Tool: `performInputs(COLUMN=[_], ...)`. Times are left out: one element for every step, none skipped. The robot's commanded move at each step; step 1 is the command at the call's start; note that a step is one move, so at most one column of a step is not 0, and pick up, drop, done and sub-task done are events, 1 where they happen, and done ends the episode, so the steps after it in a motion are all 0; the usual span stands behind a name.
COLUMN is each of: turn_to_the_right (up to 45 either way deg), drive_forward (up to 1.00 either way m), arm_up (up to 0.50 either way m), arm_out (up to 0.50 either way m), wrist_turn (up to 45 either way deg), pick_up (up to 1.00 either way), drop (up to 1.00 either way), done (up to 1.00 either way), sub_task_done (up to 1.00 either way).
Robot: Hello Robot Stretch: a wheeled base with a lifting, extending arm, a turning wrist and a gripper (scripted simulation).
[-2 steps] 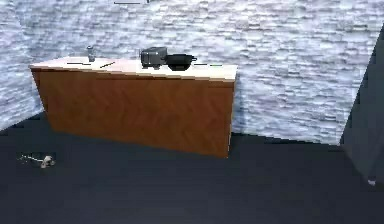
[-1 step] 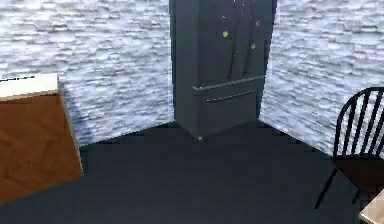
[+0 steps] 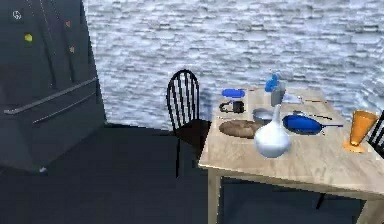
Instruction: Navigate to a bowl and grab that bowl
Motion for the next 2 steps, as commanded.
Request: performInputs(turn_to_the_right=[12.0,0.0], drive_forward=[0.00,0.25], arm_up=[0.00,0.00], arm_out=[0.00,0.00], wrist_turn=[0.0,0.0], pick_up=[0.00,0.00], drop=[0.00,0.00], done=[0.00,0.00], sub_task_done=[0.00,0.00])
